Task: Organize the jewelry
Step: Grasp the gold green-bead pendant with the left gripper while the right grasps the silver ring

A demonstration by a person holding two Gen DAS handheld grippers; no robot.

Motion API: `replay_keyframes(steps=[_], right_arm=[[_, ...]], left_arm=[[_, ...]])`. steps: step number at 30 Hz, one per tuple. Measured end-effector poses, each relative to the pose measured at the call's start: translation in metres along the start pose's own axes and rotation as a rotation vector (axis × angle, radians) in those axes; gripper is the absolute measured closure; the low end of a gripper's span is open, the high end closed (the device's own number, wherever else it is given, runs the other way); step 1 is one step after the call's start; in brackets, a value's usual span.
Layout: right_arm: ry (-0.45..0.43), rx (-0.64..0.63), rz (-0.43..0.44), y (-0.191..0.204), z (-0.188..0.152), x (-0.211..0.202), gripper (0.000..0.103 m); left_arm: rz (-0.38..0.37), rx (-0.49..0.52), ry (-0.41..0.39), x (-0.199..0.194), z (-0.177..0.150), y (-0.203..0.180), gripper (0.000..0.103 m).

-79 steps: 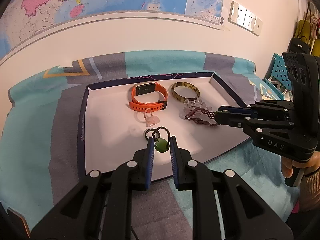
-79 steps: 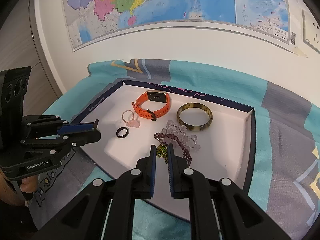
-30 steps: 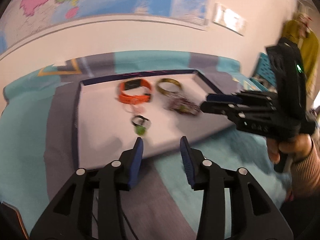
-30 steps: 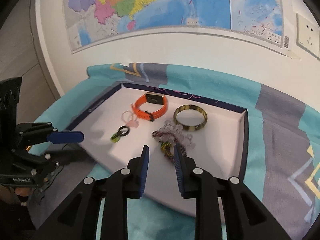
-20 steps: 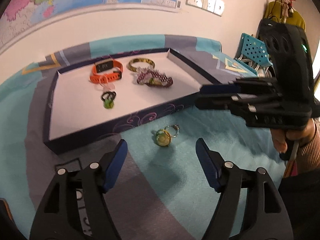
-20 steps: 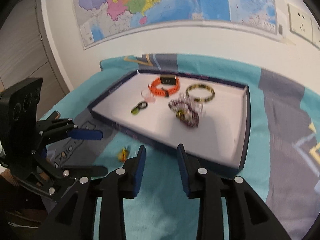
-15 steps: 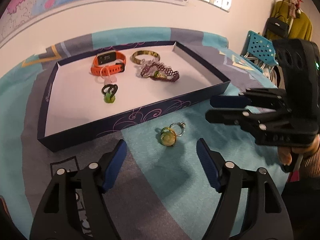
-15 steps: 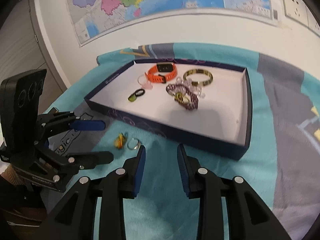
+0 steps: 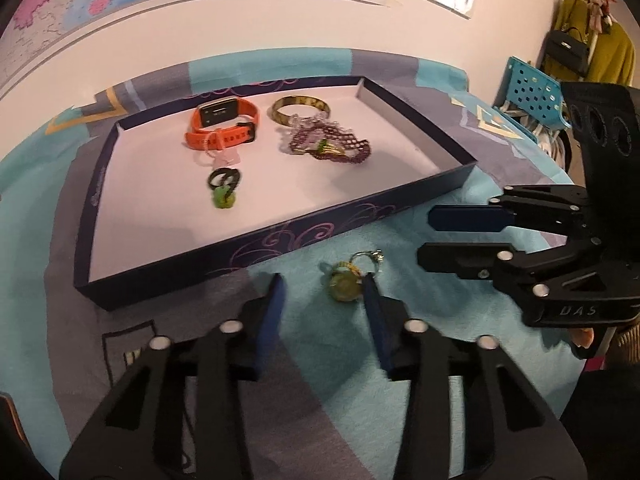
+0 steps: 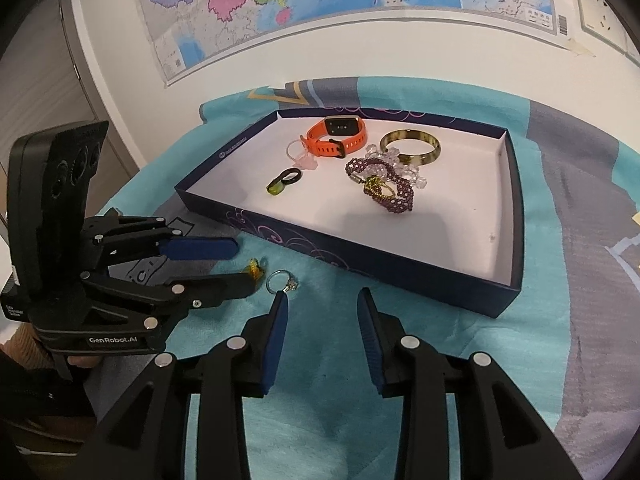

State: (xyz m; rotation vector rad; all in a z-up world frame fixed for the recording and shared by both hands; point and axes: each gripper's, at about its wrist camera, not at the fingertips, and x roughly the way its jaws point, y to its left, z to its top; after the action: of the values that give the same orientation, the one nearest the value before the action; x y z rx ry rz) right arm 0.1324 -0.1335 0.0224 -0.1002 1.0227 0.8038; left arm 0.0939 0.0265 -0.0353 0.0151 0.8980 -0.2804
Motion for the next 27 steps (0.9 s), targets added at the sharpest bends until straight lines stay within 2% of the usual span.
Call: replay_keyframes(steps=[4, 16, 21, 24, 27], right_arm=[[0.015, -0.004, 0.005, 0.003, 0.002, 0.005, 0.069], [0.046, -0.079, 0.020, 0.028, 0.008, 0.024, 0.070], [0.060, -0.122, -0.021, 0.037, 0.013, 0.031, 0.072], [0.063, -0.160, -0.067, 0.044, 0.014, 0.034, 0.075], [0.064, -0.180, -0.076, 0.046, 0.013, 0.034, 0.085]], left_arm=[[-0.018, 0.020, 0.003, 0.003, 0.001, -0.006, 0.086], [-0.016, -0.013, -0.004, -0.008, -0.009, 0.002, 0.086], [-0.016, -0.052, -0.007, -0.015, -0.018, 0.013, 0.086], [-0.016, -0.060, -0.011, -0.016, -0.020, 0.015, 0.086], [-0.015, -0.060, -0.013, -0.016, -0.020, 0.014, 0.086]])
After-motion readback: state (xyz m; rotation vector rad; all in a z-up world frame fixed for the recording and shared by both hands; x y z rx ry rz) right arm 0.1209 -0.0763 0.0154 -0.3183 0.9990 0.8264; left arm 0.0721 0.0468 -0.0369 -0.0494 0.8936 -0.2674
